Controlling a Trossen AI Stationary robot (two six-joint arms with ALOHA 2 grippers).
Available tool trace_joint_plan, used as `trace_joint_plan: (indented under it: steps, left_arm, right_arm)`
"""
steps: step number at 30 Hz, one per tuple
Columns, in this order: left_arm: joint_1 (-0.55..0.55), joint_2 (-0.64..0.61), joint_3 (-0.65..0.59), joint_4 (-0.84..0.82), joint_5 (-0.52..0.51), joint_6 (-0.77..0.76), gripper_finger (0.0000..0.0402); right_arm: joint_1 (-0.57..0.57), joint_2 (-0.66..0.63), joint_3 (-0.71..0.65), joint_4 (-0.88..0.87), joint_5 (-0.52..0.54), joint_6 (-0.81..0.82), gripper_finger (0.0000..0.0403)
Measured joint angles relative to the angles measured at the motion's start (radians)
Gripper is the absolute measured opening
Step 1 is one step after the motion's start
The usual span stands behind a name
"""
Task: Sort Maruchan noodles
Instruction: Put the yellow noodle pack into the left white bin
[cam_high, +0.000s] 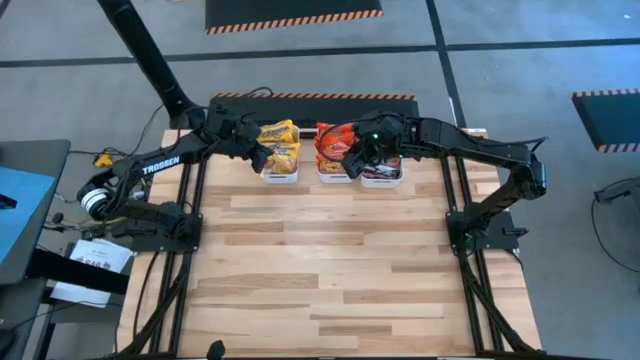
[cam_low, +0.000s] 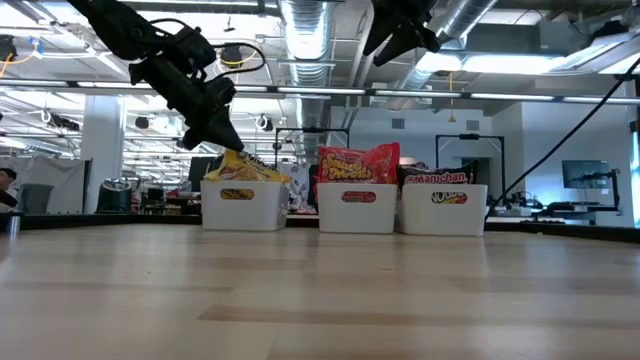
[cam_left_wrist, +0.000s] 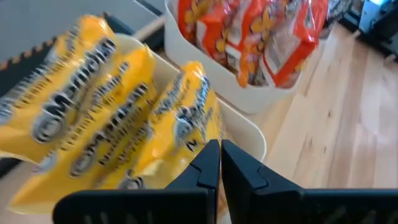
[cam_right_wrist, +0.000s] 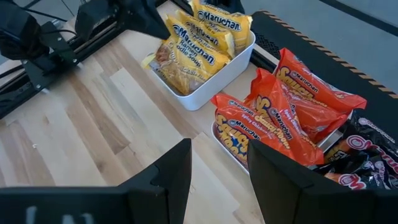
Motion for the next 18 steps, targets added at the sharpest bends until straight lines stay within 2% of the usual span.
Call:
trace_joint_plan:
  steps: [18]
  left_arm:
    - [-0.042,0.062,0.0,-0.159,-0.058,0.018,0.0]
  right_arm:
    - [0.003,0.0,0.0,0.001,0.0,0.008,0.0179]
